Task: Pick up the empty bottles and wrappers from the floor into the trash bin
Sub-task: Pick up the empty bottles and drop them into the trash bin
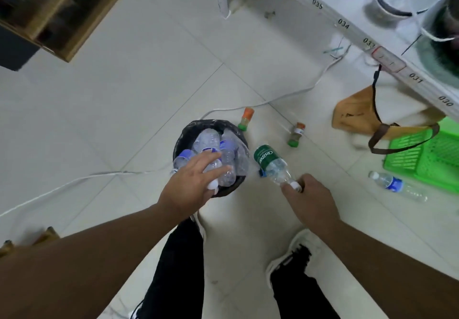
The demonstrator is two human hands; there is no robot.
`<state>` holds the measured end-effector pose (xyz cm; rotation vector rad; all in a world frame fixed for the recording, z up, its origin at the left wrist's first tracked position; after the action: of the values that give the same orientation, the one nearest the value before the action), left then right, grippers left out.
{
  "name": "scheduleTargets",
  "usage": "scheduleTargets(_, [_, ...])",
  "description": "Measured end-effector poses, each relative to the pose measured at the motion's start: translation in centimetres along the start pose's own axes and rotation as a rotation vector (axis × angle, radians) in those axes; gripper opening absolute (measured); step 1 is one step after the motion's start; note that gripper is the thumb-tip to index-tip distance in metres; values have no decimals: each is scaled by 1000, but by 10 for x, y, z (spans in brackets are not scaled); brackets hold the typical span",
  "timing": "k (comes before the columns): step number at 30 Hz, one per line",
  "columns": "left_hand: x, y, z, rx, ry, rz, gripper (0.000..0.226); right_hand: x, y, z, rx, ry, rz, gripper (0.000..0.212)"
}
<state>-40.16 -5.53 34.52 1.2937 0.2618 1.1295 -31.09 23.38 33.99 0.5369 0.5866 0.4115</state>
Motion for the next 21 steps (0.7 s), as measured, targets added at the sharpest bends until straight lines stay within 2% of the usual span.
scheduleTargets(5, [-58,-25,-13,-165,-14,-70,73,-45,-60,-7,13,-21,-43,32])
scheduleTargets(10, [-82,-45,-19,-303,-119,-125,71,-89,-119,-23,1,-53,-18,36])
scheduleTargets(16, [-107,-28,-31,-182,-97,58,50,-110,-173,-48,-154,-123,-10,41])
scheduleTargets(21, [-129,-18,-19,-127,-117,88,53,-116,-172,-53,-155,-157,80,45])
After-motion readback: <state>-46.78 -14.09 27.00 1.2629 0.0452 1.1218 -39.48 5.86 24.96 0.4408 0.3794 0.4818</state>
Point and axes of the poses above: each hand's wrist, its own z-axis away from the middle knuckle, its own y-axis out of the back of the hand, x = y × z, the point moved 3 cm from there along -z, towards the middle knuckle, and after that the axes turned 2 degrees about -x, right-handed, at the moved point
